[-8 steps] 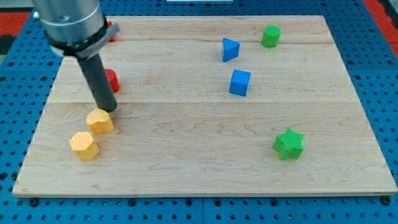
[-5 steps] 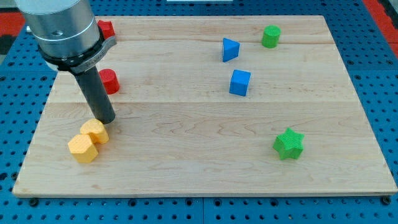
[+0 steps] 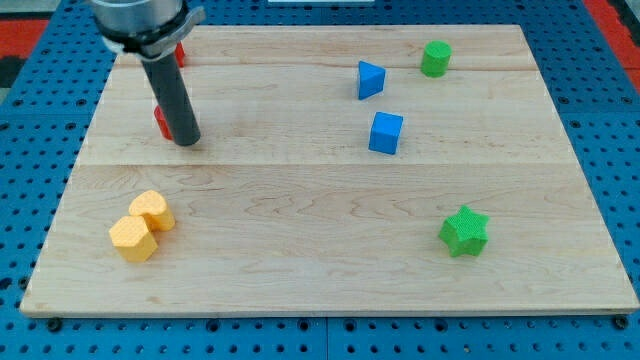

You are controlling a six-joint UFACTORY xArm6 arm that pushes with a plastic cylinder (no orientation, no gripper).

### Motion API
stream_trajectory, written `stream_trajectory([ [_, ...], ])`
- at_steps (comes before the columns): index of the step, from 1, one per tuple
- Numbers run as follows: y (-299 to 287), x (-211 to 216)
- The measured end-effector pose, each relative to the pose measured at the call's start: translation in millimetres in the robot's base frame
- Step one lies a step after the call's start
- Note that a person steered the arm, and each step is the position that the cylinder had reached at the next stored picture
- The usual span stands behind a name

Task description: Place the red circle to the left of yellow hexagon

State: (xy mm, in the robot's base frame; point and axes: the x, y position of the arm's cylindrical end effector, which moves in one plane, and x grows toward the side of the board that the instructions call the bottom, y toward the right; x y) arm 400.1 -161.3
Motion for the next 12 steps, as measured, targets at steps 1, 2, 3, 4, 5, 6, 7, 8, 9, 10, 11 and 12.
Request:
stream_trajectory([
  [1, 3, -8],
  [2, 13, -36],
  [3, -10, -30],
  [4, -32, -49],
  [5, -46, -61],
  [6, -59, -36],
  [7, -61, -45],
  [8, -84, -71],
  [9, -81, -23],
  [10, -31, -1],
  [11, -49, -14],
  [12, -98, 7],
])
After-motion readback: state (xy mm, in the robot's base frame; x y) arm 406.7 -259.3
